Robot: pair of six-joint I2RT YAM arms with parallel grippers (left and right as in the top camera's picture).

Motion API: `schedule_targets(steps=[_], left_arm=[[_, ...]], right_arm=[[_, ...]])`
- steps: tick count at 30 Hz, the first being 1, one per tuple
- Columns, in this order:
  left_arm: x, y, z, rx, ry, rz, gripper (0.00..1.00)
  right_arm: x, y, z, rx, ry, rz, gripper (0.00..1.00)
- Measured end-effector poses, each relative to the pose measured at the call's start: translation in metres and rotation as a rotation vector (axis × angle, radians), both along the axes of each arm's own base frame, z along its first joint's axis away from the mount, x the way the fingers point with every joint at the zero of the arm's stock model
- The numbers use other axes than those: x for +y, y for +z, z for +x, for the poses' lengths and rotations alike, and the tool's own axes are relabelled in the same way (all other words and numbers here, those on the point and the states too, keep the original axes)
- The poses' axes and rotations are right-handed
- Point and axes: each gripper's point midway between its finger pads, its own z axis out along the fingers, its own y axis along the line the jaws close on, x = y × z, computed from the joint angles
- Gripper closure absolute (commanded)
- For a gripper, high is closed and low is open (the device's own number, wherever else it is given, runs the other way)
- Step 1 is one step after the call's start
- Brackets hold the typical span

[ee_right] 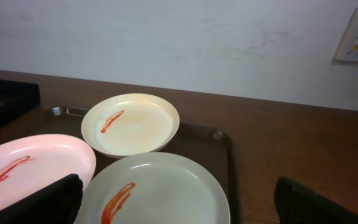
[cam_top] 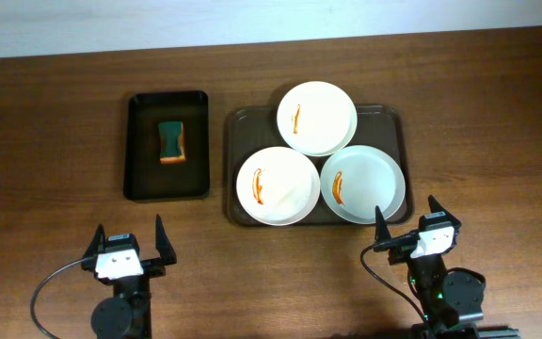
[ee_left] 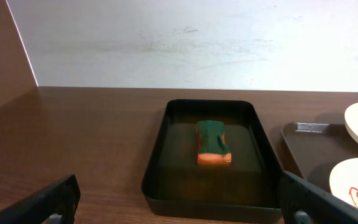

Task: Clean dirty plates on tray and stack at the side

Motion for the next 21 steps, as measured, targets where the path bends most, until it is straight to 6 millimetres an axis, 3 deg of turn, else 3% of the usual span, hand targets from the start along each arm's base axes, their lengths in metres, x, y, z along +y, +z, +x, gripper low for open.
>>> schedule_targets(steps=[19,20,21], left_arm=[[0.000,0.000,0.000,0.000,0.000,0.000,0.01],[-0.001,0.005,0.001,-0.025,-0.006,-0.006,0.01],[-0.012,0.031,0.002,-0.133,-0.070,-0.043,0.01]], right_arm=[[0.000,0.000,0.000,0.000,0.000,0.000,0.02],[0.000,0.000,0.000,0.000,0.000,0.000,0.02],[0.000,0.000,0.000,0.000,0.000,0.000,0.02]])
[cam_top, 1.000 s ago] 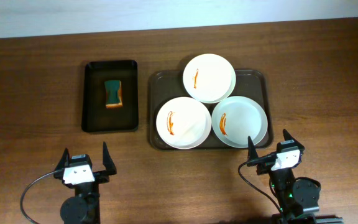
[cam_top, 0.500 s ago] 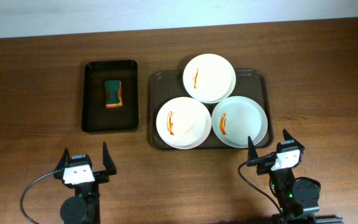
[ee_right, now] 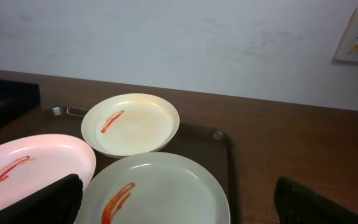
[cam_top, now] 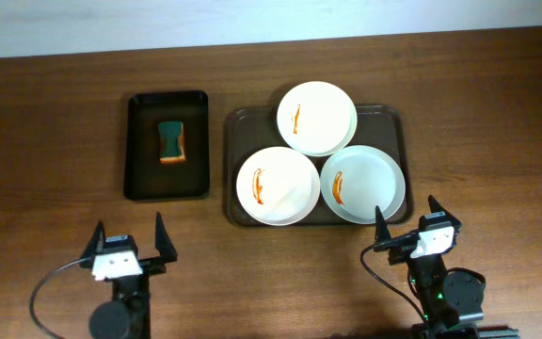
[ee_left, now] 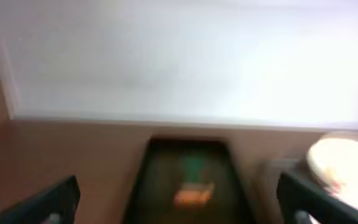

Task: Clean dirty plates on tray and stack at the side

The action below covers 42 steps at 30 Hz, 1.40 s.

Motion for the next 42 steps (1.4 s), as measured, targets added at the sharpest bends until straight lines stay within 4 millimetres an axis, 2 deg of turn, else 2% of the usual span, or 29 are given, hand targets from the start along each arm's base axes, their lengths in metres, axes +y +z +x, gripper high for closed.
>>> schedule_targets(steps=[2,3,4,5,8,10,12,15,17,18,20,22,24,25,26,27,31,35,38,39,42], left_arm=[[-0.032,0.044,-0.008,-0.183,-0.192,-0.033,0.01],[-0.053,0.077,-0.024,-0.321,-0.327,-0.015,0.01],[-0.061,0.090,-0.032,-0.381,-0.378,0.000,0.01],[-0.069,0.112,-0.048,-0.486,-0.429,0.028,0.01],[-0.081,0.135,-0.071,-0.609,-0.502,0.074,0.01],[-0.084,0.133,-0.068,-0.571,-0.519,0.072,0.01],[-0.085,0.127,-0.057,-0.467,-0.522,0.069,0.01],[-0.083,0.106,-0.026,-0.079,-0.496,0.041,0.01],[-0.076,0.105,0.001,0.160,-0.452,0.039,0.01],[-0.070,0.107,0.027,0.292,-0.418,0.040,0.01],[-0.069,0.084,0.062,0.558,-0.421,0.003,0.01],[-0.090,0.059,0.107,0.776,-0.555,-0.085,0.01],[-0.101,0.027,0.126,0.938,-0.622,-0.166,0.01],[-0.100,0.018,0.133,0.980,-0.614,-0.174,0.01],[-0.093,0.003,0.153,1.062,-0.565,-0.171,0.01],[-0.082,-0.002,0.157,1.128,-0.490,-0.141,0.01],[-0.042,0.007,0.186,1.154,-0.240,0.027,0.01],[-0.036,-0.014,0.204,1.162,-0.203,0.050,0.01],[-0.036,-0.015,0.212,1.140,-0.195,0.045,0.01],[-0.036,-0.019,0.219,1.130,-0.191,0.045,0.01],[-0.039,-0.065,0.227,1.214,-0.205,0.026,0.01]], right_arm=[[0.000,0.000,0.000,0.000,0.000,0.000,0.02],[0.000,0.000,0.000,0.000,0.000,0.001,0.02],[0.000,0.000,0.000,0.000,0.000,0.000,0.01],[0.000,0.000,0.000,0.000,0.000,0.000,0.01],[0.000,0.000,0.000,0.000,0.000,0.000,0.02],[0.000,0.000,0.000,0.000,0.000,0.000,0.02],[0.000,0.000,0.000,0.000,0.000,0.000,0.02],[0.000,-0.001,0.000,0.003,0.000,0.000,0.02],[0.000,-0.001,0.000,0.003,0.000,0.000,0.02],[0.000,-0.001,0.000,0.003,0.000,0.001,0.02],[0.000,-0.001,0.000,0.004,0.000,0.000,0.02],[0.000,-0.001,0.000,0.003,0.001,0.000,0.01],[0.000,-0.001,0.000,0.003,0.000,0.000,0.02],[0.000,-0.001,0.000,0.003,0.000,0.000,0.02],[0.000,-0.001,0.000,0.003,0.001,0.000,0.02],[0.000,-0.001,0.000,0.003,0.000,0.000,0.02],[0.000,-0.001,0.000,0.004,0.001,0.001,0.02],[0.000,-0.001,0.000,0.003,0.000,0.000,0.02],[0.000,-0.001,0.000,0.003,0.001,0.000,0.02],[0.000,-0.001,0.000,0.003,0.001,0.000,0.02],[0.000,-0.001,0.000,0.003,0.000,-0.001,0.02]])
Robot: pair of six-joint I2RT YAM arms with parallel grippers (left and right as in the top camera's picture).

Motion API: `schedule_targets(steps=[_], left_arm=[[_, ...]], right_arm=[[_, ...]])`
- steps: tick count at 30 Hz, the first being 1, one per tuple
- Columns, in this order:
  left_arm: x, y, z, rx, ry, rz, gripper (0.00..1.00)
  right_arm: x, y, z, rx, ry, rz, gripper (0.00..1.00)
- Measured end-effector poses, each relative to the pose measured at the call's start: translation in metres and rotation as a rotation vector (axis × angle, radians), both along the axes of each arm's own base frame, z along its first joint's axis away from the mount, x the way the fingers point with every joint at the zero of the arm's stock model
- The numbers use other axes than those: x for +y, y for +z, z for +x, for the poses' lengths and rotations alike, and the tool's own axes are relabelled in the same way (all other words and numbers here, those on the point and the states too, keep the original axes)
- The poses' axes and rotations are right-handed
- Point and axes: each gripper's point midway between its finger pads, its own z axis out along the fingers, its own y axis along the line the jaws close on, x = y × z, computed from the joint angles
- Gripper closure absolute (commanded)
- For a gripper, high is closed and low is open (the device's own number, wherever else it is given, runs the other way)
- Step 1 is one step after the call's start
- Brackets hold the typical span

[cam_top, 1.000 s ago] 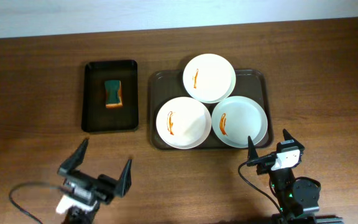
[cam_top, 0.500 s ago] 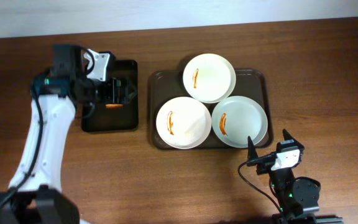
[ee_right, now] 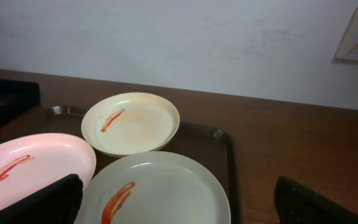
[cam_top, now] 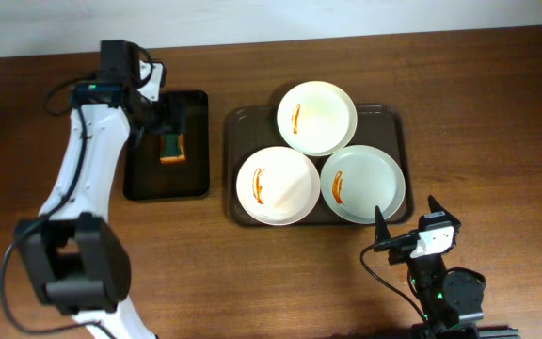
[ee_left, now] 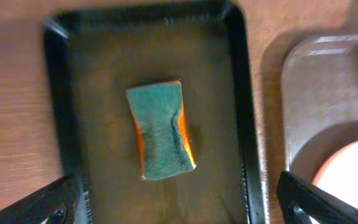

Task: Clean dirty plates on tray and stack at the side
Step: 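Move the left gripper over the black tray and grasp the green sponge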

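Observation:
Three white plates with red sauce streaks lie on the brown tray (cam_top: 395,115): a far plate (cam_top: 316,117), a near-left plate (cam_top: 276,185) and a near-right plate (cam_top: 363,184). A green-and-orange sponge (ee_left: 160,130) lies in the black tray (ee_left: 241,93). My left gripper (cam_top: 166,122) hangs open right over the sponge, its fingers (ee_left: 55,205) spread to both sides of the black tray and holding nothing. At the table's front edge my right gripper (ee_right: 179,208) stands open just short of the near-right plate (ee_right: 154,193).
The black tray (cam_top: 163,184) sits left of the brown tray with a narrow gap of wood between them. Bare wooden table lies right of the brown tray and along the front. A white wall runs behind the table, with a small wall panel.
My left arm has gone from the table's front edge out to the black tray, and its open gripper now looks straight down on the sponge. The right arm, the plates and the sponge have not moved.
Both grippers stood open at the front edge, with the sponge in the black tray and three streaked plates on the brown tray. Then the left wrist view blurred as that arm began moving. Now the left gripper is open over the sponge.

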Motion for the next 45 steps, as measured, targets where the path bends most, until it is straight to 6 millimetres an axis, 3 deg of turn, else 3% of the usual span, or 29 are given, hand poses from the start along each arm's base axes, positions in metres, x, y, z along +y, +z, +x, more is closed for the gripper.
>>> schedule_targets(steps=[2,4,9,10,11,12,14,15,18,19,21,22,23,24,25,26,31,32,33,34,35,37,38,39,41,44,45], left_arm=[[-0.007,-0.045,-0.002,0.103,-0.011,-0.029,0.01],[-0.010,-0.073,-0.005,0.165,-0.016,-0.039,0.00],[0.009,-0.101,-0.004,0.209,0.116,0.042,0.00],[0.011,-0.107,-0.005,0.223,0.133,0.051,0.07],[0.013,-0.113,-0.006,0.234,0.143,0.059,0.14],[0.013,-0.117,-0.007,0.243,0.150,0.061,0.27],[0.015,-0.124,-0.009,0.261,0.160,0.071,0.70],[0.015,-0.124,-0.012,0.270,0.164,0.072,1.00],[0.015,-0.125,-0.013,0.277,0.165,0.071,1.00],[0.015,-0.125,-0.013,0.277,0.165,0.072,0.88],[0.015,-0.125,-0.014,0.279,0.161,0.073,0.30],[0.015,-0.125,-0.015,0.283,0.164,0.073,0.21],[0.015,-0.125,-0.015,0.284,0.166,0.073,0.28],[0.015,-0.125,-0.014,0.282,0.165,0.073,0.49],[0.015,-0.125,-0.013,0.277,0.165,0.073,0.82],[0.015,-0.124,-0.012,0.273,0.170,0.071,1.00],[0.014,-0.124,-0.009,0.262,0.166,0.070,1.00],[0.014,-0.124,-0.009,0.262,0.165,0.070,0.82],[0.014,-0.124,-0.009,0.262,0.165,0.070,0.52],[0.014,-0.124,-0.009,0.260,0.161,0.072,0.39],[0.014,-0.124,-0.009,0.258,0.167,0.070,0.18],[0.014,-0.124,-0.005,0.243,0.167,0.068,0.18],[0.014,-0.123,0.002,0.216,0.168,0.065,0.23],[0.014,-0.122,0.006,0.201,0.168,0.063,0.44],[0.014,-0.123,0.010,0.183,0.169,0.064,1.00],[0.014,-0.123,0.010,0.183,0.168,0.065,1.00],[0.014,-0.123,0.010,0.183,0.169,0.065,0.80]], right_arm=[[0.000,0.000,0.000,0.000,0.000,0.000,0.02],[0.000,0.000,0.000,0.000,0.000,0.001,0.02],[0.000,0.000,0.000,0.000,0.000,0.001,0.02],[0.000,0.000,0.000,0.000,0.000,0.001,0.02],[0.000,0.000,0.000,0.000,0.000,0.000,0.02],[0.000,0.000,0.000,0.000,0.000,0.001,0.02],[0.000,0.000,0.000,0.000,0.000,0.001,0.02],[0.000,0.000,0.000,0.000,0.000,0.000,0.02],[0.000,0.000,0.000,0.000,0.000,0.001,0.02],[0.000,0.000,0.000,0.000,0.000,0.001,0.02],[0.000,0.000,0.000,0.000,0.000,0.001,0.02],[0.000,0.000,0.000,0.000,0.000,0.001,0.02],[0.000,0.000,0.000,0.000,0.000,0.000,0.02],[0.000,0.000,0.000,0.000,0.000,0.001,0.02],[0.000,0.000,0.000,0.000,0.000,0.001,0.02],[0.000,0.000,0.000,0.000,0.000,0.000,0.02],[0.000,0.000,0.000,0.000,0.000,0.001,0.02],[0.000,0.000,0.000,0.000,0.000,0.001,0.02],[0.000,0.000,0.000,0.000,0.000,0.001,0.02],[0.000,0.000,0.000,0.000,0.000,0.000,0.02],[0.000,0.000,0.000,0.000,0.000,0.000,0.02],[0.000,0.000,0.000,0.000,0.000,0.001,0.02],[0.000,0.000,0.000,0.000,0.000,0.001,0.02],[0.000,0.000,0.000,0.000,0.000,0.001,0.02],[0.000,0.000,0.000,0.000,0.000,0.000,0.02],[0.000,0.000,0.000,0.000,0.000,0.001,0.02],[0.000,0.000,0.000,0.000,0.000,0.001,0.02]])
